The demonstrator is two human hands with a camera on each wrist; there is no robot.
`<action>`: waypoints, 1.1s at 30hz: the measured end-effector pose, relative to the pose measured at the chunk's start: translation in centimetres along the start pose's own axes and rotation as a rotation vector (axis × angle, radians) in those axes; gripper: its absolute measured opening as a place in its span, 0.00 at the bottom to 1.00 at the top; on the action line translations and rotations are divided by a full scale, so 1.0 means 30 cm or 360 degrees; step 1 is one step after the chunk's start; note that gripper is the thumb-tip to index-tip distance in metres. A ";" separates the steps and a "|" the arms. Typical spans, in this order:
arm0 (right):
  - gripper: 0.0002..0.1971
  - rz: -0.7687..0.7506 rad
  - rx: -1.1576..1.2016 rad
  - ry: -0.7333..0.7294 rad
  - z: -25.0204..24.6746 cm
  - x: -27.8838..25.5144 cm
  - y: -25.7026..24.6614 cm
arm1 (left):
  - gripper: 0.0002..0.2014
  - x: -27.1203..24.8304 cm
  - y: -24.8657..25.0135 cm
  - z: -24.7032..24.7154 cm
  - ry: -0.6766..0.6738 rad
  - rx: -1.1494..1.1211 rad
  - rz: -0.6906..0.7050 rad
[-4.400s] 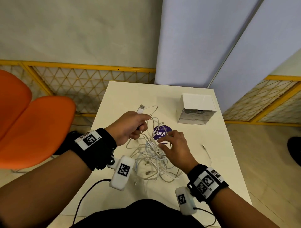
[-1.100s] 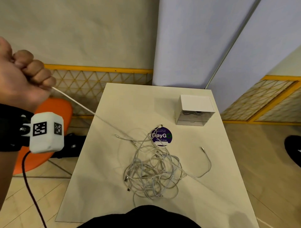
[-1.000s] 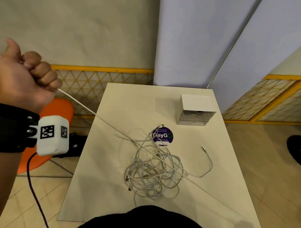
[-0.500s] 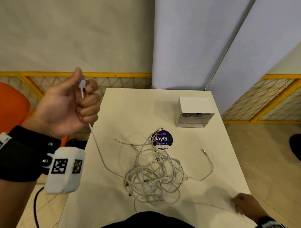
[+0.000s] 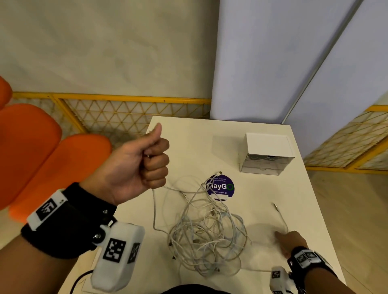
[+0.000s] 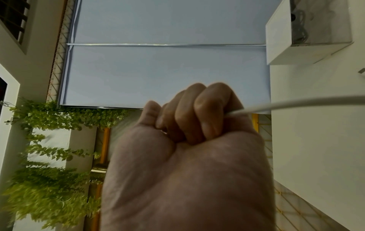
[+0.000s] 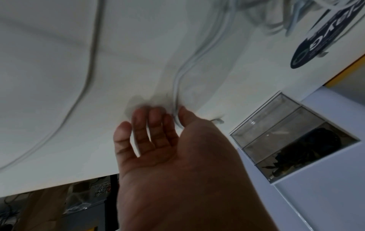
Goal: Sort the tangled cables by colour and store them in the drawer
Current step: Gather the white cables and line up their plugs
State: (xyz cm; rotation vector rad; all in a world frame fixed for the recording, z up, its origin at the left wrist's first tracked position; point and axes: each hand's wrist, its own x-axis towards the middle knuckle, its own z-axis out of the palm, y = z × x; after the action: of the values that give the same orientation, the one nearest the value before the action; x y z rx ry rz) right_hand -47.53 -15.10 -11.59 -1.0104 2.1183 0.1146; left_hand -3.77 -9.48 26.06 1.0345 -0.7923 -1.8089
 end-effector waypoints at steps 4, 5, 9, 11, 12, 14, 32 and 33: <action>0.21 0.0130 -0.0077 0.0013 -0.024 -0.046 -0.040 | 0.26 -0.001 -0.017 -0.009 0.0050 0.0011 -0.0028; 0.20 0.0136 -0.0096 0.0012 -0.027 -0.054 -0.046 | 0.27 0.002 -0.020 -0.010 0.0078 0.0003 -0.0041; 0.20 0.0108 -0.0064 0.0081 -0.032 -0.031 -0.028 | 0.27 0.027 -0.039 -0.009 0.0126 -0.0033 -0.0062; 0.20 0.0092 0.0016 0.0141 -0.040 -0.029 -0.029 | 0.25 0.037 -0.052 -0.002 0.0171 -0.0020 -0.0080; 0.20 0.0052 0.0038 0.0173 -0.049 -0.040 -0.038 | 0.23 0.041 -0.059 0.004 0.0192 -0.0007 -0.0090; 0.17 -0.0083 0.0179 0.0226 -0.072 -0.094 -0.076 | 0.19 0.050 -0.072 0.015 0.0219 0.0002 -0.0102; 0.13 -0.0612 0.1494 -0.0733 -0.307 -0.608 -0.474 | 0.12 0.135 -0.158 0.064 0.0290 -0.0344 -0.0241; 0.12 -0.0751 0.1453 -0.0735 -0.320 -0.658 -0.495 | 0.12 0.142 -0.162 0.072 0.0287 -0.0343 -0.0240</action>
State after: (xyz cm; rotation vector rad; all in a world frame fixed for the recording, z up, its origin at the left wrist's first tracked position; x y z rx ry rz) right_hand -35.37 -16.51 11.92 -0.7708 1.2291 -0.7189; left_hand -8.64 -11.15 21.58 1.1190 -0.4099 -1.8492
